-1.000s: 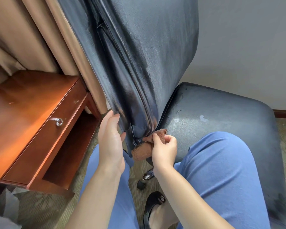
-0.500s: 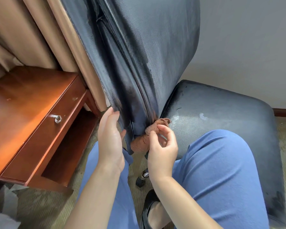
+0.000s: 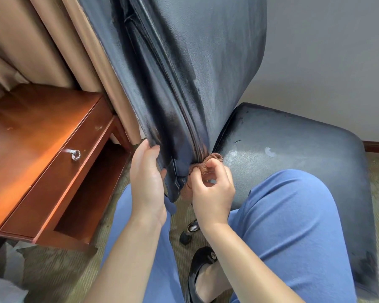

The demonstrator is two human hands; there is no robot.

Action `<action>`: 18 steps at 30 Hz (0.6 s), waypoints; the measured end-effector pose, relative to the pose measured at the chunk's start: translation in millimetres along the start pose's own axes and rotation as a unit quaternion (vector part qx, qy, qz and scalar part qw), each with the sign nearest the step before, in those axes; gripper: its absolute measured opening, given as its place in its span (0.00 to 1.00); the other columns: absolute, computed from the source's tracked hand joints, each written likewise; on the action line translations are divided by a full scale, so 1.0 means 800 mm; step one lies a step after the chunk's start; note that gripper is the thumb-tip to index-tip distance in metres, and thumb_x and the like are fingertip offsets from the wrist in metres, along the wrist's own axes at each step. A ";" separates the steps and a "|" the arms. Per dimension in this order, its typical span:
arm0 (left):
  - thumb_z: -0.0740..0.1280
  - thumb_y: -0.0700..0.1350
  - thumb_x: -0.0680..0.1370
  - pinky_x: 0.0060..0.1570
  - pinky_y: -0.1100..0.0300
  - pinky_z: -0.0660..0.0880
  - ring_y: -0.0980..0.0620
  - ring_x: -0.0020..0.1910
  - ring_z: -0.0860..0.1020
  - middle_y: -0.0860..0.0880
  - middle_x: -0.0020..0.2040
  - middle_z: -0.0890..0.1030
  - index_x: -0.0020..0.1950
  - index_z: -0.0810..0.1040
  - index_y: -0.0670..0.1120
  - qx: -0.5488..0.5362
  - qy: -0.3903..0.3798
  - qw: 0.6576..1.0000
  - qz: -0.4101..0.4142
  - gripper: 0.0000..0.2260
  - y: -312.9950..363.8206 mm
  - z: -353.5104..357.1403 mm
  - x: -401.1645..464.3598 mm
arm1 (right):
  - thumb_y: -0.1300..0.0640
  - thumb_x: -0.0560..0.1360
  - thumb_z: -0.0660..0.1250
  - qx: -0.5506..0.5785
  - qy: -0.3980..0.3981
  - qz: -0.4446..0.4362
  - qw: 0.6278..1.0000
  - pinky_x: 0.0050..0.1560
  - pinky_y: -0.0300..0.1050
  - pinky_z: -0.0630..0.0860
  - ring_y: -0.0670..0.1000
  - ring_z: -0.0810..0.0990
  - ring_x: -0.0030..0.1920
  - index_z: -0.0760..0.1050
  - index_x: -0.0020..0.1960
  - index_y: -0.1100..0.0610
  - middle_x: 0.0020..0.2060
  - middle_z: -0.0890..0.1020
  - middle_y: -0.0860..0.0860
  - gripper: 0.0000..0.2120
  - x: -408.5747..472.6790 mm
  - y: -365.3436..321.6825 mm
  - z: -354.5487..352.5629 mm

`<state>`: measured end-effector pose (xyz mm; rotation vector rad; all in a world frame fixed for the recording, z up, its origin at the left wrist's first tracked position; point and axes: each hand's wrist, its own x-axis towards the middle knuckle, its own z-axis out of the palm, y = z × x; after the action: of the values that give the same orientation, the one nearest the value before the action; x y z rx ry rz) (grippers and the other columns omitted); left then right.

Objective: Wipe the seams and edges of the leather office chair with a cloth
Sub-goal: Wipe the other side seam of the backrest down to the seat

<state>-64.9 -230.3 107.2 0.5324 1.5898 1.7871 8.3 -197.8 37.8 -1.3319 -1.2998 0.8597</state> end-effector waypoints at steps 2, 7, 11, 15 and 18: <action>0.56 0.44 0.80 0.60 0.53 0.72 0.56 0.58 0.77 0.50 0.58 0.81 0.53 0.81 0.54 0.002 0.000 1.000 -0.003 0.13 -0.002 -0.001 0.002 | 0.58 0.70 0.71 -0.005 -0.003 0.000 1.000 0.48 0.38 0.71 0.47 0.77 0.45 0.78 0.48 0.54 0.45 0.77 0.47 0.07 0.001 0.000 0.000; 0.58 0.45 0.80 0.56 0.56 0.72 0.54 0.62 0.76 0.50 0.61 0.80 0.60 0.79 0.52 -0.004 0.002 1.000 -0.014 0.14 -0.006 -0.005 0.006 | 0.59 0.70 0.71 0.007 -0.014 0.037 0.999 0.46 0.35 0.70 0.47 0.77 0.43 0.77 0.45 0.53 0.43 0.77 0.47 0.05 0.001 0.004 0.000; 0.58 0.46 0.80 0.55 0.57 0.72 0.54 0.63 0.76 0.50 0.62 0.79 0.63 0.78 0.52 -0.005 -0.002 1.000 -0.016 0.15 -0.011 -0.008 0.010 | 0.60 0.70 0.71 0.023 -0.007 0.063 0.998 0.44 0.33 0.69 0.47 0.77 0.41 0.74 0.42 0.48 0.41 0.77 0.45 0.09 -0.002 0.004 0.005; 0.58 0.47 0.80 0.57 0.56 0.72 0.54 0.64 0.75 0.51 0.64 0.79 0.65 0.77 0.52 -0.002 -0.002 1.000 -0.021 0.16 -0.015 -0.011 0.014 | 0.60 0.71 0.69 0.038 -0.017 0.091 0.995 0.45 0.33 0.70 0.48 0.78 0.43 0.73 0.41 0.46 0.43 0.79 0.48 0.09 -0.003 0.009 0.008; 0.59 0.47 0.79 0.58 0.55 0.72 0.55 0.65 0.74 0.52 0.64 0.78 0.66 0.76 0.52 -0.003 -0.002 1.000 -0.022 0.16 -0.016 -0.012 0.015 | 0.60 0.71 0.69 0.051 -0.015 0.114 0.992 0.45 0.32 0.70 0.48 0.78 0.44 0.75 0.43 0.49 0.44 0.80 0.50 0.06 -0.004 0.012 0.011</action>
<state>-76.6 -228.1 91.5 0.4944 1.5803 1.7559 1.4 -197.9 25.9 -1.4077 -1.1248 1.0932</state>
